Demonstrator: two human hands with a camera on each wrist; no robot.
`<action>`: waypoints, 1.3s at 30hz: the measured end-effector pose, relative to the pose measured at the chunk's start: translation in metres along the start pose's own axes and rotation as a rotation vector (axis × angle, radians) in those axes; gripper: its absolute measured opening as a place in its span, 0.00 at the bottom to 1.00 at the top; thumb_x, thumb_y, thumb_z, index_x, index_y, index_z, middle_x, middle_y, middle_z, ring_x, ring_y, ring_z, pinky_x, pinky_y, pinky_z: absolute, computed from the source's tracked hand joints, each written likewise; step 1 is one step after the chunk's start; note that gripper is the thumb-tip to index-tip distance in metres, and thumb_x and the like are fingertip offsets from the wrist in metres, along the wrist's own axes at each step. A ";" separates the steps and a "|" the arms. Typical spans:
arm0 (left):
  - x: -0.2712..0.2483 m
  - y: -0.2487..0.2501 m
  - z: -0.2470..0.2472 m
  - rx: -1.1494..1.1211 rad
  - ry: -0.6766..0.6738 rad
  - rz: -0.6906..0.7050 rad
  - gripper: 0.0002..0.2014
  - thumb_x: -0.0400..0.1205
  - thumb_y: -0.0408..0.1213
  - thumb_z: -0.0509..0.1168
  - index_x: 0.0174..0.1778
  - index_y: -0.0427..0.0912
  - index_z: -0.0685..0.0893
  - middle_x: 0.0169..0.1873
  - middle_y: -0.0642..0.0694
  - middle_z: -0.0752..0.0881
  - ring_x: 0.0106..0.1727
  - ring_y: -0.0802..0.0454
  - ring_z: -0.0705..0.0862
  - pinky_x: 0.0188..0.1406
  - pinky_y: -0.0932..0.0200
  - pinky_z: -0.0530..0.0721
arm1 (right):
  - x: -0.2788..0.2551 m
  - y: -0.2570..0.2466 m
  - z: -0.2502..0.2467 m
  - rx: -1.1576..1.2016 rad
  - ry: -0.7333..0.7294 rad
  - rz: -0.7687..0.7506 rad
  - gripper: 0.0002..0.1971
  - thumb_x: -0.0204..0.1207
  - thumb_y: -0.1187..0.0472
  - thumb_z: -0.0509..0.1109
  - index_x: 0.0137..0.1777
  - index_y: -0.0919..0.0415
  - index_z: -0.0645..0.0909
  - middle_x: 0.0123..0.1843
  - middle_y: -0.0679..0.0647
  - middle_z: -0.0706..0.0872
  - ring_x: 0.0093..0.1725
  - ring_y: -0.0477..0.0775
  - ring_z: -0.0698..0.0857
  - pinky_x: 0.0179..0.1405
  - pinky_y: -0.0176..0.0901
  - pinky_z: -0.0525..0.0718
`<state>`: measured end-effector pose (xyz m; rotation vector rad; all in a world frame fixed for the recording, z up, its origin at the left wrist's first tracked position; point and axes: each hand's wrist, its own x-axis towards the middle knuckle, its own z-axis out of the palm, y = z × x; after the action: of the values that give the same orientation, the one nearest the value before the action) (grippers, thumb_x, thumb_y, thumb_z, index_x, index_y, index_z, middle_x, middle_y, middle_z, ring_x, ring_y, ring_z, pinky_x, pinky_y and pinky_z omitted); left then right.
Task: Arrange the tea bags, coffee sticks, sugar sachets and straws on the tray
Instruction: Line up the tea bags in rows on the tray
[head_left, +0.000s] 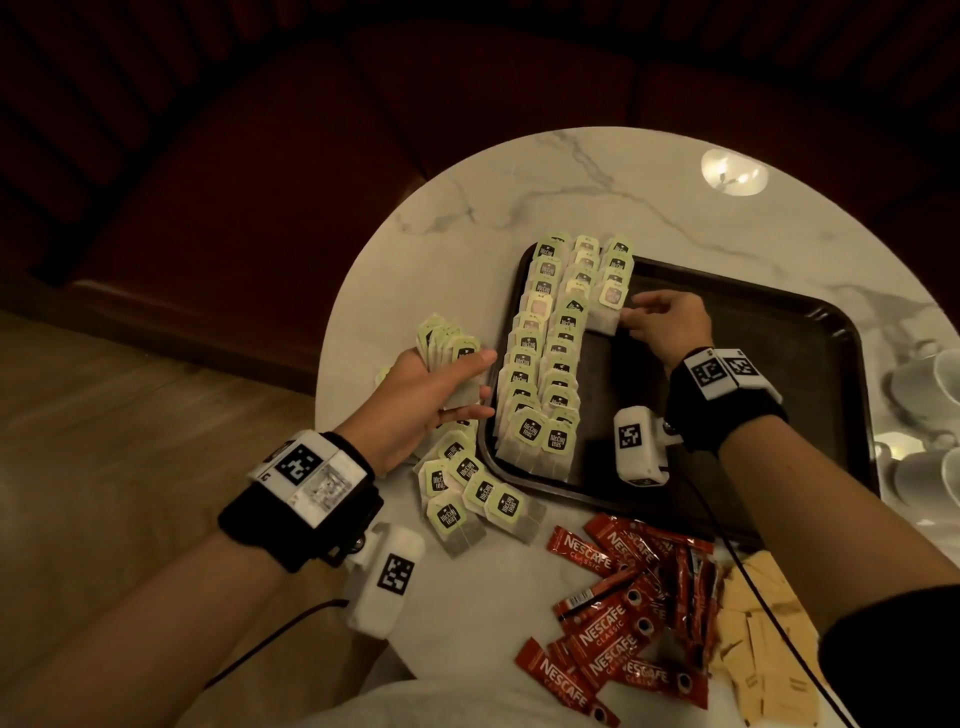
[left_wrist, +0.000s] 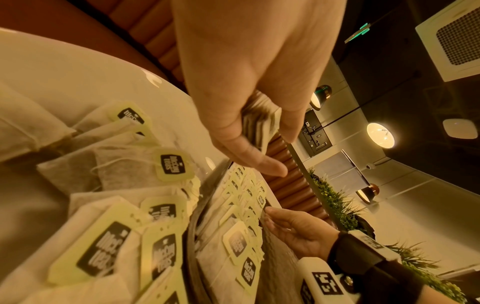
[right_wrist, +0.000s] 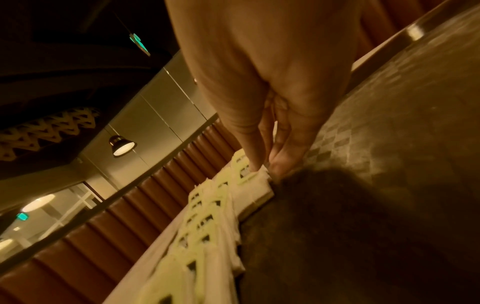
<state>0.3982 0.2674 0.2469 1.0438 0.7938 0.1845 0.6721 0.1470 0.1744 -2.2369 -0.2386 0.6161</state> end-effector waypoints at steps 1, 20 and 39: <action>-0.001 0.002 0.001 -0.027 -0.006 -0.002 0.08 0.81 0.37 0.69 0.51 0.38 0.85 0.35 0.50 0.90 0.41 0.53 0.89 0.39 0.58 0.90 | -0.006 -0.005 -0.003 -0.012 0.035 -0.024 0.14 0.74 0.62 0.78 0.59 0.59 0.87 0.48 0.53 0.88 0.57 0.57 0.88 0.64 0.55 0.85; -0.006 0.024 0.027 -0.148 -0.059 0.035 0.31 0.84 0.61 0.45 0.53 0.37 0.82 0.45 0.40 0.91 0.44 0.49 0.91 0.34 0.58 0.90 | -0.160 -0.082 0.012 0.072 -0.421 -0.493 0.06 0.80 0.57 0.73 0.51 0.57 0.89 0.45 0.50 0.91 0.47 0.52 0.89 0.57 0.57 0.86; -0.001 0.018 0.019 -0.013 -0.077 0.290 0.07 0.78 0.27 0.69 0.51 0.38 0.84 0.30 0.53 0.86 0.29 0.59 0.82 0.23 0.65 0.81 | -0.155 -0.074 -0.002 0.314 -0.407 -0.503 0.09 0.78 0.62 0.74 0.57 0.55 0.86 0.55 0.51 0.91 0.52 0.47 0.89 0.45 0.37 0.87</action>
<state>0.4143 0.2630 0.2669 1.1445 0.5688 0.3934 0.5409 0.1394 0.2853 -1.6444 -0.8203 0.7600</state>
